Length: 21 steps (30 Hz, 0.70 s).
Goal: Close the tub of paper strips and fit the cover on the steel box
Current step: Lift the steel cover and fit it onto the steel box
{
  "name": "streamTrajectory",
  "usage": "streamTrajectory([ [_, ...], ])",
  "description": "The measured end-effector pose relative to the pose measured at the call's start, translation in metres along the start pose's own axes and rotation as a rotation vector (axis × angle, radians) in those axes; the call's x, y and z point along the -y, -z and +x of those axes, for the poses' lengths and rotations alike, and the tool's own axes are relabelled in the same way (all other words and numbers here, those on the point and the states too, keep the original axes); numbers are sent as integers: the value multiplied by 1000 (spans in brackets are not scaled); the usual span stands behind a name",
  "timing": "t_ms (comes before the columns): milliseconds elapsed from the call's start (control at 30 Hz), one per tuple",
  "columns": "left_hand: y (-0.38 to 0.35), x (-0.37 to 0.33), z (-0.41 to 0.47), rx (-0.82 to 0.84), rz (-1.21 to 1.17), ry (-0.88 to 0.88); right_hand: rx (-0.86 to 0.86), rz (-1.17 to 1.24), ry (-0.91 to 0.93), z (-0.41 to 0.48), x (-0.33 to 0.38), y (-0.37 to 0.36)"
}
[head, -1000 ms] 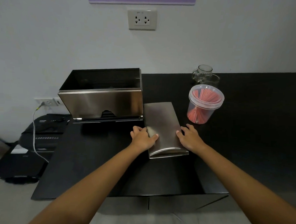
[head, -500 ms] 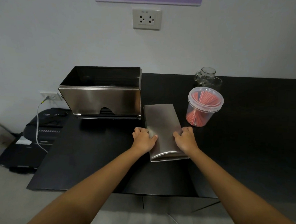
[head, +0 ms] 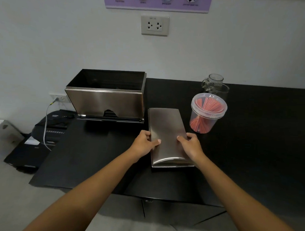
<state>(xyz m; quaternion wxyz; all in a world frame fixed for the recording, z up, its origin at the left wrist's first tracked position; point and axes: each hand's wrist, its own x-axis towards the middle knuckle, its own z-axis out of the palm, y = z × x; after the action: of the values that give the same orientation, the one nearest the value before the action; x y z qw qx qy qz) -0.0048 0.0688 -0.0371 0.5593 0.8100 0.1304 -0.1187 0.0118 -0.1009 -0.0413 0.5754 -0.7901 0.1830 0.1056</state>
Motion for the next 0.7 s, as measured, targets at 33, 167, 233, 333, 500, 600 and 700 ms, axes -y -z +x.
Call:
streamTrajectory([
  [33, 0, 2, -4, 2, -14, -8, -10, 28, -5, -1, -1, 1],
  [167, 3, 4, -17, -5, -84, -50, -26, 149, 8, -10, -1, 4],
  [233, 7, 2, -23, 4, -97, -75, -16, 227, 36, -18, 1, 7],
  [333, 13, -3, -32, 31, -90, -91, -16, 291, 80, -27, 6, 11],
  [500, 23, -22, -49, 14, -135, -141, -1, 382, 182, -43, 24, 18],
  [600, 30, -33, -59, 9, -161, -201, 24, 418, 259, -50, 38, 23],
  [700, 38, -46, -68, -31, -223, -257, 87, 442, 318, -52, 61, 30],
])
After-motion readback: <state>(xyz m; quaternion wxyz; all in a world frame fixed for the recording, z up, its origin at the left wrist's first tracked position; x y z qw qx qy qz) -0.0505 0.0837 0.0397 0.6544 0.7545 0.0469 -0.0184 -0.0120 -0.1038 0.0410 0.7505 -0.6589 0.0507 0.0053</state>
